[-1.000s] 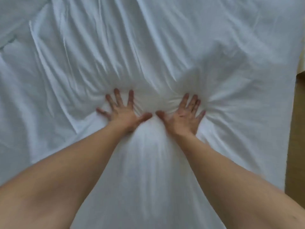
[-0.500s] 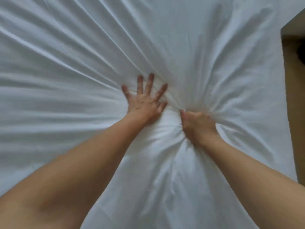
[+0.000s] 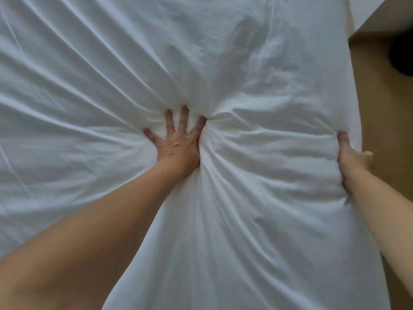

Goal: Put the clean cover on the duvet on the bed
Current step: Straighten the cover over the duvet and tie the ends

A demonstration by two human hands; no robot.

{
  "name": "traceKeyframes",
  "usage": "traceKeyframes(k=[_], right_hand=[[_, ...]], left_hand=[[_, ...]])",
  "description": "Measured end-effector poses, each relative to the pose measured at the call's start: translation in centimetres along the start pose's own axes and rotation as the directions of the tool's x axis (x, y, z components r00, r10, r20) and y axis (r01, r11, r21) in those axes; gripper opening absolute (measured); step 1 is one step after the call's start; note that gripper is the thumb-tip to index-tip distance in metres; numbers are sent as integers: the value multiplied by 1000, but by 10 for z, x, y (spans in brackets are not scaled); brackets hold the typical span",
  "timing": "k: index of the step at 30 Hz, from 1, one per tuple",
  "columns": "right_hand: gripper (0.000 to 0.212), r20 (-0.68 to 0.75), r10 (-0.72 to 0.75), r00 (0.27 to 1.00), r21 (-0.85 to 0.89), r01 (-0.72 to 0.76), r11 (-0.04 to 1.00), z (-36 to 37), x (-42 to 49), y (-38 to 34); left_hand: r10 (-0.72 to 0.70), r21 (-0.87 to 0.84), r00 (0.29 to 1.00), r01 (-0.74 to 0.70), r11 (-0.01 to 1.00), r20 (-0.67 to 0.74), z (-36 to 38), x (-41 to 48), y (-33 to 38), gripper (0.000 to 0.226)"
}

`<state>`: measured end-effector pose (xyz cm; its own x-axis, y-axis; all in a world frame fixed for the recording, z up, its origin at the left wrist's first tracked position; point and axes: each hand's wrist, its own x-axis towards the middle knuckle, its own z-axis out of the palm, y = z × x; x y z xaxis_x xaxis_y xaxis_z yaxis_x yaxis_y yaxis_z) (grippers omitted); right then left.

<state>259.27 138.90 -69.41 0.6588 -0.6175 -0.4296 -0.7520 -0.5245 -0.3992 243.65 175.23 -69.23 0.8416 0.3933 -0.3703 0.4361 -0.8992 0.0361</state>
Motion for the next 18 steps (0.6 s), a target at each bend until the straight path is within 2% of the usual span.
traceKeyframes(k=[2, 4, 6, 9, 11, 14, 16, 18], right_hand=[[111, 111, -22, 994, 70, 15, 997, -5, 1, -3], [81, 118, -193, 974, -28, 197, 980, -6, 4, -5], [62, 139, -393, 909, -165, 413, 896, -15, 8, -9], [49, 124, -591, 797, -289, 599, 747, -44, 36, -9], [49, 94, -627, 773, -312, 621, 719, -62, 54, -5], [51, 111, -585, 803, -223, 594, 773, -46, 25, -14], [74, 196, -479, 856, -202, 513, 835, -19, -4, -12], [81, 184, -441, 879, -264, 476, 839, -6, -11, -3]], left_hand=[[-26, -54, 1000, 27, 998, 17, -21, 5, 18, 62], [-16, -79, 999, 13, 997, -38, -36, 3, 38, 61], [-1, -57, 1000, 0, 998, -23, -32, -3, 56, 75], [-13, -14, 1000, 13, 1000, -6, -14, -7, 64, 78], [0, -30, 1000, 0, 1000, -7, -11, -2, 64, 76], [0, -39, 999, 2, 999, 34, -15, 1, 65, 82], [-1, -36, 999, 2, 999, 38, -17, 2, 64, 87], [15, -41, 999, -13, 999, 40, -22, 3, 59, 95]])
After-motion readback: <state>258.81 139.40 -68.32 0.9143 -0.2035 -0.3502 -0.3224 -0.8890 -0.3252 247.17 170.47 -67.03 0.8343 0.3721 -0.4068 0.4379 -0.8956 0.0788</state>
